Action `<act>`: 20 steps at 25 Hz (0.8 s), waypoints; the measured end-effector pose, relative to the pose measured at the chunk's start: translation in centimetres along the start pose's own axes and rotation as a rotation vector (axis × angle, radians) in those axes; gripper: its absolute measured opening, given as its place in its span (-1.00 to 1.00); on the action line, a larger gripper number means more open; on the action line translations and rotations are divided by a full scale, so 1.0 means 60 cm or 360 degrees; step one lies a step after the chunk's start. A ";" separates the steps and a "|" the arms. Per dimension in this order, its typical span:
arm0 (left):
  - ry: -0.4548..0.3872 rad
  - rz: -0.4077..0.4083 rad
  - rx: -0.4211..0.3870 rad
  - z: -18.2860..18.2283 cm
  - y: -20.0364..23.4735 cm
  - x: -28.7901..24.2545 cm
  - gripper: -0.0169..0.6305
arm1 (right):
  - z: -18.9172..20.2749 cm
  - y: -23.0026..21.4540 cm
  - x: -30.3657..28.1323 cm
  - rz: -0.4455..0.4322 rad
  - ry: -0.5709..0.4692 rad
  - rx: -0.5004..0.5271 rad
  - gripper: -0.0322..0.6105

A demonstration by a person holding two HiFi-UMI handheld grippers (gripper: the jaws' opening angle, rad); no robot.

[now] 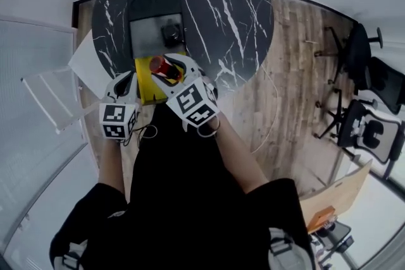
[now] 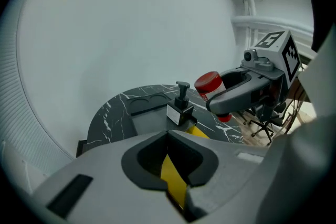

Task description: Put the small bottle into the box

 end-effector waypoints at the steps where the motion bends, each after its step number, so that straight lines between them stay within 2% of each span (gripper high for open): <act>1: 0.0019 0.0024 -0.0002 0.004 0.007 -0.006 -0.95 | 0.005 0.004 -0.011 -0.0001 0.0036 -0.0004 -0.25; 5: 0.0093 0.0108 -0.0032 0.021 0.045 -0.021 -0.95 | 0.033 0.017 -0.054 0.0038 0.0183 -0.0040 -0.25; 13: 0.0241 0.0257 -0.0059 0.045 0.093 -0.049 -0.95 | 0.102 0.039 -0.117 0.0063 0.0510 0.0015 -0.25; 16: 0.0277 0.0291 -0.0027 0.059 0.101 -0.060 -0.95 | 0.119 0.044 -0.136 0.0051 0.0632 0.0072 -0.25; 20: 0.0308 0.0326 -0.0026 0.067 0.106 -0.060 -0.95 | 0.140 0.049 -0.159 0.0020 0.0760 0.0236 -0.25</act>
Point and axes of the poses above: the fingertips, and each gripper's own axes: x backward along the fingers, y to its left, z out of its underside, the point moved 10 cm from there along x, backward along the fingers, and after that the axes turned 11 degrees about z, right-handed, at the moved point
